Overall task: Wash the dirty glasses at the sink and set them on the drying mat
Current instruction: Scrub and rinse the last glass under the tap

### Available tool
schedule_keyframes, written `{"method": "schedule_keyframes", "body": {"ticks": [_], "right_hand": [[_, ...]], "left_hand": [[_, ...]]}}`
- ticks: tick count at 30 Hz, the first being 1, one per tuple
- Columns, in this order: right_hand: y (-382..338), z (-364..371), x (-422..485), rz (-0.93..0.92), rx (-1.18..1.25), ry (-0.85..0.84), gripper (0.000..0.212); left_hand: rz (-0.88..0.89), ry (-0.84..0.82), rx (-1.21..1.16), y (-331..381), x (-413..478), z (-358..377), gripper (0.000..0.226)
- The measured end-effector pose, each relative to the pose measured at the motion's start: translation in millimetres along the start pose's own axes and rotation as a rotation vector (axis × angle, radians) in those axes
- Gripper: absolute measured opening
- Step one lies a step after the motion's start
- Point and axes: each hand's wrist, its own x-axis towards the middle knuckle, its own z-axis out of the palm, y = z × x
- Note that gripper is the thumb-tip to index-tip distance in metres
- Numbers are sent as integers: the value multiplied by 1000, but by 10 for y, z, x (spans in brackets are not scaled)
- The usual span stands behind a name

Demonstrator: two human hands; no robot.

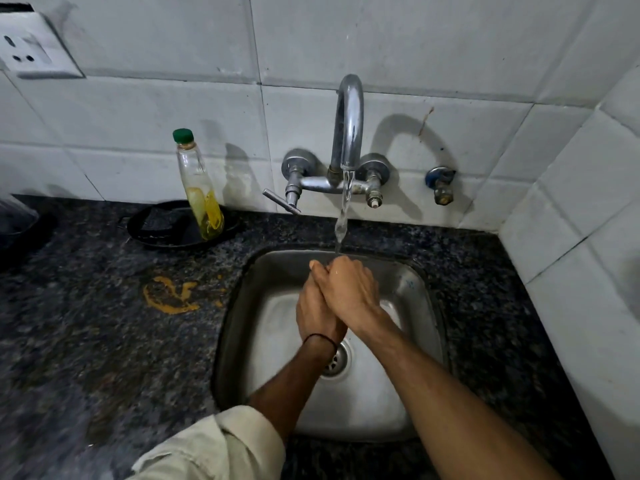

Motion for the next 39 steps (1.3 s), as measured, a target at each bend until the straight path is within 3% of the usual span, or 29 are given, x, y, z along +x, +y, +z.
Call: {"method": "schedule_keyframes", "body": {"ticks": [2,5,7,8,10,13,15,17,20,22,23,25,28,30,33,36,37,39], "right_hand": [[3,-8,9,-2,-87,33,38],[132,-138,56,-103,-50,-24,41],[199,-209,86,-195,70,-207,44],[204,-226,106,-197,152,-256,44],[175,-207,156,-90,276,-209,40],[-5,-5,218,115,266,-50,34],[-94,155,196,93,134,49,35],[-53,108,164,22,117,67,38],[197,-216,217,-212,160,-140,37],[238,-386,212,-348,117,-284,32],[229,-407,224,-356,114,-297,31],[182,-375,267,-286,197,-188,39],[85,-275,345,-25,335,36,43],[-29,-188,377,82,235,43,37],[-80,-42,293,-48,67,4,30],[179,-88,136,-357,113,-112,11],[305,-175,149,-491,28,-180,15],[518,-396,280,-697,-350,-333,47]], "left_hand": [[-58,-38,-79,-12,-37,35,30],[-78,-450,-350,-75,186,-153,21],[-85,-736,-409,-137,360,-325,32],[-88,-795,-390,-164,421,-359,37],[-82,-696,-260,-160,462,-311,37],[1,-226,109,-86,412,-46,24],[2,-49,11,-108,391,44,17],[8,-161,-145,-194,464,-4,15],[40,-602,-307,-248,607,-228,51],[31,-812,-384,-210,662,-293,50],[41,-830,-396,-161,661,-286,44],[51,-635,-318,-27,605,-196,27],[17,-137,-146,152,460,7,16],[-1,-20,-36,147,429,114,12],[-39,-55,-25,-5,548,112,3],[16,-187,-261,-207,692,-63,21],[70,-263,-282,-267,733,-131,32],[176,-425,-204,-325,813,-207,57]]}}
